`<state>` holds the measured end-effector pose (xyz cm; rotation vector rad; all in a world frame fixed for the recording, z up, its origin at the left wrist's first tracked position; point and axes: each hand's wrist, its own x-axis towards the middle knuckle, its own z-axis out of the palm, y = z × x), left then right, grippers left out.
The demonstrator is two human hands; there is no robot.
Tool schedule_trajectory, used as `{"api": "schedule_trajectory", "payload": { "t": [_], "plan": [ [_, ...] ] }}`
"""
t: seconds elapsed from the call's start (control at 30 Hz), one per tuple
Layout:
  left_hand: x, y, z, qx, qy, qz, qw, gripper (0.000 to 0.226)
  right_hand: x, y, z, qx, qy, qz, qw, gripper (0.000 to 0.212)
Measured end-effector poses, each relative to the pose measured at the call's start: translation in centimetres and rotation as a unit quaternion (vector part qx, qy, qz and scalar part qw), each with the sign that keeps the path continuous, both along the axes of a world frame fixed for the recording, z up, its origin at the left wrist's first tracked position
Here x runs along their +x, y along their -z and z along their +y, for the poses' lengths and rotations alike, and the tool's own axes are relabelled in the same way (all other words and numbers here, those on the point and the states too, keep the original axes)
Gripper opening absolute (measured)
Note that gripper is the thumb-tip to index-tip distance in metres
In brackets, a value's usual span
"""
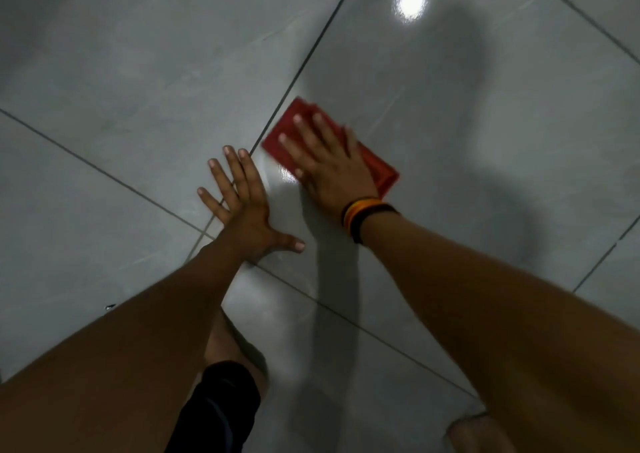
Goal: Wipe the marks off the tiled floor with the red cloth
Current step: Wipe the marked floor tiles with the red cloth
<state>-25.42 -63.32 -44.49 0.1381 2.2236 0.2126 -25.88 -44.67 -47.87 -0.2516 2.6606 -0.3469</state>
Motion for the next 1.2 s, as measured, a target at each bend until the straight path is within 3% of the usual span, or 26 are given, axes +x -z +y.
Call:
{"api": "schedule_trajectory", "payload": {
  "t": [0.1,0.2,0.33,0.47,0.57,0.67,0.8,0.87,0.97,1.07,1.2],
  "plan": [
    [-0.4,-0.5,0.6,-0.015,-0.009,-0.013,1.000,0.190,-0.1,-0.8,3.0,0.028,0.166,0.008,0.986,0.061],
    [-1.0,-1.7,1.2,-0.038,-0.009,-0.035,0.999,0.190,7.6,-3.5,5.2,0.032,0.273,-0.059,0.960,0.062],
    [-0.5,-4.2,1.8,-0.033,-0.003,0.001,0.999,0.173,15.2,-7.6,7.2,0.047,0.277,-0.150,0.948,0.058],
    [2.8,-5.8,2.8,0.010,0.024,0.070,0.997,0.149,12.1,-7.3,9.6,0.052,0.248,-0.109,0.961,0.065],
    [4.7,-7.0,4.0,0.025,0.014,0.078,0.997,0.139,9.4,-7.0,10.5,0.077,0.177,-0.144,0.971,0.044],
    [6.0,-9.5,5.9,0.038,0.021,0.067,0.997,0.133,10.1,-9.6,10.7,0.012,0.231,-0.165,0.959,0.024],
    [6.7,-15.1,10.3,0.157,0.080,0.025,0.984,0.135,14.9,-17.8,11.4,-0.126,0.300,-0.096,0.941,0.018],
    [7.0,-18.4,13.4,0.202,0.131,-0.020,0.970,0.126,17.9,-22.7,12.9,-0.179,0.329,-0.064,0.925,0.018],
    [7.4,-23.5,19.2,0.217,0.216,-0.056,0.950,0.072,21.9,-30.5,17.0,-0.247,0.409,-0.027,0.878,0.016],
    [7.7,-28.3,25.1,0.191,0.199,-0.090,0.957,0.025,25.2,-36.6,22.1,-0.306,0.528,0.014,0.792,0.014],
    [8.9,-34.3,34.2,0.241,0.047,-0.217,0.945,0.026,30.8,-41.9,30.0,-0.381,0.688,0.072,0.613,0.013]
  ]
}}
